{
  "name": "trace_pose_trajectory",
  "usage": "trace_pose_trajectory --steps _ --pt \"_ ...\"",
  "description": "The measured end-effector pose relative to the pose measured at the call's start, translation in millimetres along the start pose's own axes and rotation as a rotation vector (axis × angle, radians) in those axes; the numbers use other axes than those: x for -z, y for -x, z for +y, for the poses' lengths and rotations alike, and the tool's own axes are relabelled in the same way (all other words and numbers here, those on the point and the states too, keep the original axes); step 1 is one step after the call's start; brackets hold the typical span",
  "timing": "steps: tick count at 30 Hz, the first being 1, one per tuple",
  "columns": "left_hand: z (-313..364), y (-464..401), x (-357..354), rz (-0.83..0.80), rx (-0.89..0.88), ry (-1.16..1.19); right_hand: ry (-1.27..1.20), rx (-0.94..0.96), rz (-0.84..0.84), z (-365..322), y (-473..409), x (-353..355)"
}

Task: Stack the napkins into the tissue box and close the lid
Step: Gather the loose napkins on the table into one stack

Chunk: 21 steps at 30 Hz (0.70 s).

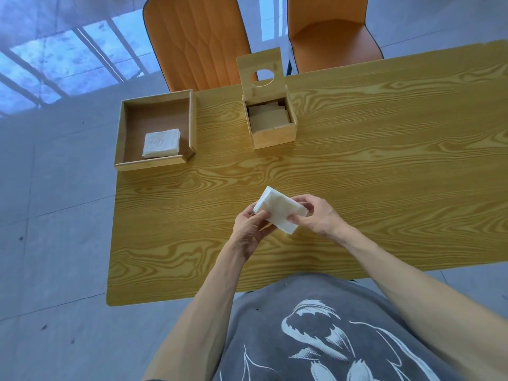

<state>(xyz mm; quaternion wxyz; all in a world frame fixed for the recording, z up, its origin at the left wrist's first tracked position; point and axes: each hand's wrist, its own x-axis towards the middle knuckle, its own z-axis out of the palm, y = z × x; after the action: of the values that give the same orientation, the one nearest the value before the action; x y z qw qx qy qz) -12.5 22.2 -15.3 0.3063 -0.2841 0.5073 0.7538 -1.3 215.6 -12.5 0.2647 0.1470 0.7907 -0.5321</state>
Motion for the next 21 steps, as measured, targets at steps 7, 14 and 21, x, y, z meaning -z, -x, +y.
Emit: trace_pose_trajectory --steps 7,14,21 --pt "9.6 1.0 1.8 -0.014 -0.053 -0.015 0.101 0.125 0.051 -16.6 -3.2 7.0" --pt "18.6 0.7 3.9 -0.111 -0.065 0.035 -0.135 0.109 -0.138 -29.0 -5.6 10.6" --pt "20.2 1.2 6.0 -0.055 -0.184 -0.206 -0.020 0.197 0.012 -26.7 -4.6 10.9"
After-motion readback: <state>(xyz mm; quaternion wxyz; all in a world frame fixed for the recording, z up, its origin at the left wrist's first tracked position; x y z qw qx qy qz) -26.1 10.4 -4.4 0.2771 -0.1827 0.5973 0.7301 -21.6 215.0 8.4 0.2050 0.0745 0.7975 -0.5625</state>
